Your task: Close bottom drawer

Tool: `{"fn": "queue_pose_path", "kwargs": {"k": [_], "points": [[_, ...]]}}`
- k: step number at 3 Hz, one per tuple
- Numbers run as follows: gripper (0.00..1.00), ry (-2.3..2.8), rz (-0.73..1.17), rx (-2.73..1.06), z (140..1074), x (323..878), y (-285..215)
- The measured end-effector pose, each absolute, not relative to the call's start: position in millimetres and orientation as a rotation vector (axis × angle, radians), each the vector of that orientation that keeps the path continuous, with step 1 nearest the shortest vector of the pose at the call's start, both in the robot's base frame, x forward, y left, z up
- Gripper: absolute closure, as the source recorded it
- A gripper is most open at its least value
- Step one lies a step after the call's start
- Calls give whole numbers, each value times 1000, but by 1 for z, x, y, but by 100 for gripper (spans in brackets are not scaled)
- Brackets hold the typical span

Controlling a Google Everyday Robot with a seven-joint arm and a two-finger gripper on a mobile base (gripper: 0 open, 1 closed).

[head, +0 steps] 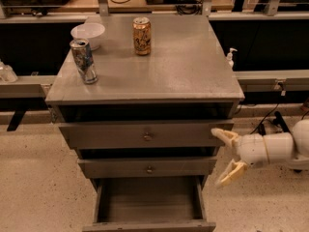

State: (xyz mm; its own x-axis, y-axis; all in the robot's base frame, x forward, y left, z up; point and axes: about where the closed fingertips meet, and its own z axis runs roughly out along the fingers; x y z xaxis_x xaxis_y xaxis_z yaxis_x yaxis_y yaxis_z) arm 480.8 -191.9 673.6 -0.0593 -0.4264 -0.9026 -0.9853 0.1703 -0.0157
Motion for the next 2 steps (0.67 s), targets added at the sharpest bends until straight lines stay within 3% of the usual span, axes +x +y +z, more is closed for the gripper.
{"fn": "queue_pose_path", "kwargs": {"k": [1,2], "points": [[0,1568,908,-1254,588,481,-177],[0,1462,790,-1227,534,496,-174]]}}
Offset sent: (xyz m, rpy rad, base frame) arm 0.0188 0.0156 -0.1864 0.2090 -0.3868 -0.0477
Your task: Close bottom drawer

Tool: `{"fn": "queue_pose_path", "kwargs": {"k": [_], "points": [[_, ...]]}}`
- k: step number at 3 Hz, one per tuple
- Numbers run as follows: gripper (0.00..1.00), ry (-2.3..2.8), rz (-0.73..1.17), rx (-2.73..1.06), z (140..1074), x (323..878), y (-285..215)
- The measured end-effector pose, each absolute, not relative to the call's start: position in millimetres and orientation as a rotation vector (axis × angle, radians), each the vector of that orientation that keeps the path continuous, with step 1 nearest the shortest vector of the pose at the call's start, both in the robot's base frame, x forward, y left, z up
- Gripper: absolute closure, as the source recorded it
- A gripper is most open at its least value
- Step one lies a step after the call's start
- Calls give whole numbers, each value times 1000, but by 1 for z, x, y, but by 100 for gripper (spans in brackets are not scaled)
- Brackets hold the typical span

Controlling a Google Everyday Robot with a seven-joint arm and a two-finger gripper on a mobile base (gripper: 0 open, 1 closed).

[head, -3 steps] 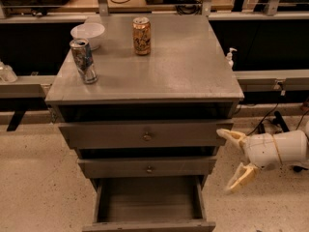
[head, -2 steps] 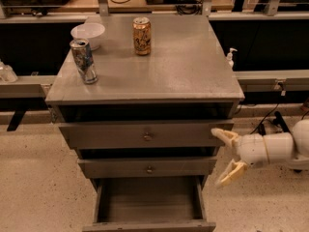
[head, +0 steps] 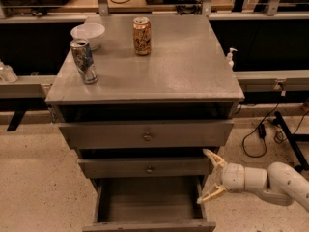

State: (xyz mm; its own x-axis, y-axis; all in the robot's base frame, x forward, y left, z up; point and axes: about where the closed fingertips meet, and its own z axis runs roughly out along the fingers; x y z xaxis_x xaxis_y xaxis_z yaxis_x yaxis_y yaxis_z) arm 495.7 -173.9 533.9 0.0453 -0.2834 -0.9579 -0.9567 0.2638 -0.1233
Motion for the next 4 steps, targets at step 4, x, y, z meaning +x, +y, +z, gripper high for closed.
{"fn": "queue_pose_path", "kwargs": {"k": [4], "points": [[0,1102,891,-1258,463,467,-62]]}}
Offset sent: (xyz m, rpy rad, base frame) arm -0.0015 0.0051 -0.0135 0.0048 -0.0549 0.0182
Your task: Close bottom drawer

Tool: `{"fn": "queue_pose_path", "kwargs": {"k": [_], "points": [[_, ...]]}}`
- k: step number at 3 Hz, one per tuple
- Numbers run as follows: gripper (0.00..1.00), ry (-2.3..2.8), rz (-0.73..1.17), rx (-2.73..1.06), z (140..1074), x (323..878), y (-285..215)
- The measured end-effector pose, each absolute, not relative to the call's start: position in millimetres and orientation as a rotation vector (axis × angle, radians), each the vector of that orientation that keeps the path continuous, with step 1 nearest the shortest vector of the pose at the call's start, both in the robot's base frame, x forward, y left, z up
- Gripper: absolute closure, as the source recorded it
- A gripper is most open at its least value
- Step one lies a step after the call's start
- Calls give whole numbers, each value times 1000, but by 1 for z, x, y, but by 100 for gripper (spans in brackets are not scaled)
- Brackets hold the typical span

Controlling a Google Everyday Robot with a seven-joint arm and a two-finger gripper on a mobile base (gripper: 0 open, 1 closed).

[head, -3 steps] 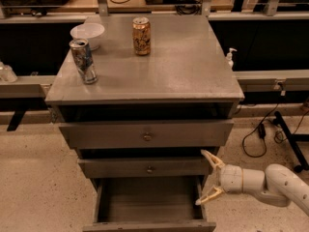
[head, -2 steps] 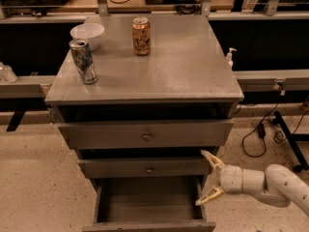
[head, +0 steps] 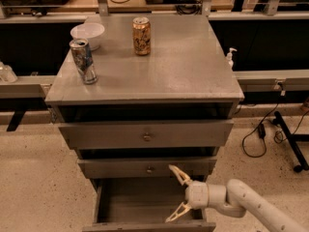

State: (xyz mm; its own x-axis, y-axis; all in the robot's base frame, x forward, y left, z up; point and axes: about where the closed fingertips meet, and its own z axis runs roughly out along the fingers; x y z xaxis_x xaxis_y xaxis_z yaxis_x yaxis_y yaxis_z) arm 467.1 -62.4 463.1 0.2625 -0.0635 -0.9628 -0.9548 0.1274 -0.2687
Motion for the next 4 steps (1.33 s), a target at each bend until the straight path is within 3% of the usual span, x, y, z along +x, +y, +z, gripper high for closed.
{"fn": "queue_pose_path", "kwargs": {"k": [2,3,4], "points": [[0,1064,910,-1260,449,460,-46],[18,1078,956,-1256,411,451,-13],[42,1154,981,-1260,362,432,13]]}}
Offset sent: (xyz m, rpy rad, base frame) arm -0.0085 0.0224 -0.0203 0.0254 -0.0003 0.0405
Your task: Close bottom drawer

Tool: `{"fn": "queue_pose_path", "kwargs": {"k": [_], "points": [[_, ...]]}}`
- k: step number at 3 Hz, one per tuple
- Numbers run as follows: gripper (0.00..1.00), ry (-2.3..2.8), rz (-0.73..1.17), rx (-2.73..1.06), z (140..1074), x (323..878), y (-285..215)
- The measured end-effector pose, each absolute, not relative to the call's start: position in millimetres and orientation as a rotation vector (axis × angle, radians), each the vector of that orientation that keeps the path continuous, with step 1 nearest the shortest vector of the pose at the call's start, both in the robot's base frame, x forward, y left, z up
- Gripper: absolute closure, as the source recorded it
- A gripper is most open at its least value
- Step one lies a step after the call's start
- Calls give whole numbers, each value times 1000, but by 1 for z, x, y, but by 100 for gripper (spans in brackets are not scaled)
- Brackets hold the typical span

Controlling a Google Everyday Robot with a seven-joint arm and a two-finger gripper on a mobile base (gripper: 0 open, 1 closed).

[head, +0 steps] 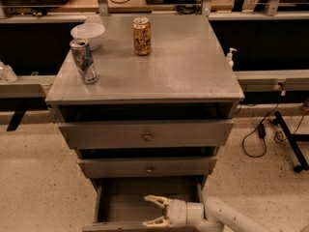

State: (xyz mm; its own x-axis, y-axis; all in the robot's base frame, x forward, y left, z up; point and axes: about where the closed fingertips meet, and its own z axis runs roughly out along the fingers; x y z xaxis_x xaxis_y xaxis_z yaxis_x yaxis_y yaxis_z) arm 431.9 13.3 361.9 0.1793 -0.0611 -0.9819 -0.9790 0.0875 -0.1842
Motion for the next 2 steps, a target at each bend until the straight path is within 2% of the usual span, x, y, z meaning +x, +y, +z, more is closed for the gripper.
{"fn": "queue_pose_path", "kwargs": {"k": [2], "points": [[88,1132,1128,-1291,290,404,43]]}}
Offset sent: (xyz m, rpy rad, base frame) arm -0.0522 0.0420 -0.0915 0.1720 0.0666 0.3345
